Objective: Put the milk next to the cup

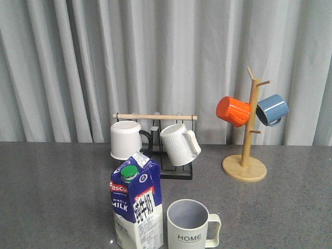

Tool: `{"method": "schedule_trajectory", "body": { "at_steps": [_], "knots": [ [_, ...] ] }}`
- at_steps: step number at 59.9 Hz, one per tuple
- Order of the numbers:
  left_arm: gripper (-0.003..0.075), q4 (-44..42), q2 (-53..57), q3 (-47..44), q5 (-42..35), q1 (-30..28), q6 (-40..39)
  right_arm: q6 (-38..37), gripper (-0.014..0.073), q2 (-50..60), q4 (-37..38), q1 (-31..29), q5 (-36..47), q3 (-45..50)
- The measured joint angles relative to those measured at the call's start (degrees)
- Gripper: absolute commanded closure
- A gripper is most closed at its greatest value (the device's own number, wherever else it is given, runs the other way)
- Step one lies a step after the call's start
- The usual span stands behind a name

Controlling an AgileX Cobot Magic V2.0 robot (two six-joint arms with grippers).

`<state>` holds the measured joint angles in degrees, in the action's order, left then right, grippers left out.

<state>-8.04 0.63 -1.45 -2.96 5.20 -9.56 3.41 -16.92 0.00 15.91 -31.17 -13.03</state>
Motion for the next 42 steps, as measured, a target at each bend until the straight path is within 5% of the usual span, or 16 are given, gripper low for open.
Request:
{"method": "schedule_trajectory", "body": {
  "at_steps": [22,42],
  "knots": [
    [0.0728,0.0,0.0,0.0,0.0,0.0,-0.05,-9.06,0.0599,12.1,5.24,-13.13,6.5,3.58],
    [0.0728,0.0,0.0,0.0,0.05,0.0,-0.05,-16.42,0.0599,17.53,6.89,-14.05,26.79,14.51]
  ]
}}
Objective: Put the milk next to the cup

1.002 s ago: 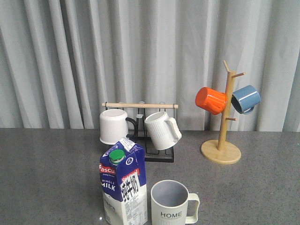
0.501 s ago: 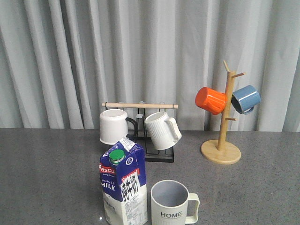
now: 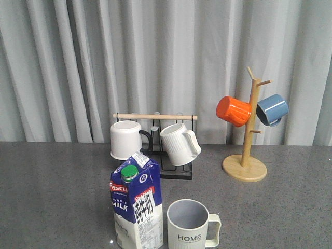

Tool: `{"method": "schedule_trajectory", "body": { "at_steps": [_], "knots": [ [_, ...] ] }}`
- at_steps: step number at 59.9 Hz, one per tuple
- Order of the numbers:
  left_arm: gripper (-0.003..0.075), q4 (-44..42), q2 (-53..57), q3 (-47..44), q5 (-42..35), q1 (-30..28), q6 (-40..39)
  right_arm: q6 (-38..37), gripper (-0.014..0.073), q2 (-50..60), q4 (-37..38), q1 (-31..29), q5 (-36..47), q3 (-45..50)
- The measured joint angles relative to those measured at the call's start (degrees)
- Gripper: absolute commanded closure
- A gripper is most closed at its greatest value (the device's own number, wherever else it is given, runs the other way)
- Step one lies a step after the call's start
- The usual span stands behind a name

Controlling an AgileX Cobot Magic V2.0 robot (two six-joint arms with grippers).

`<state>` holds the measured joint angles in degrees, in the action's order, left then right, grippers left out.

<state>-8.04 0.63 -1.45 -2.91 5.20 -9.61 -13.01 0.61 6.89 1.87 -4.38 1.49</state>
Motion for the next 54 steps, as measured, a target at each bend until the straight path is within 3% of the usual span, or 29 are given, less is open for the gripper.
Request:
{"method": "schedule_trajectory", "body": {
  "at_steps": [10,54],
  "knots": [
    [0.0728,0.0,0.0,0.0,0.0,0.0,0.0,-0.24,0.0599,0.0,1.39,0.4,4.38,0.0],
    [0.0728,0.0,0.0,0.0,0.0,0.0,0.0,-0.37,0.0599,0.0,1.55,0.4,4.38,0.02]
  ]
}}
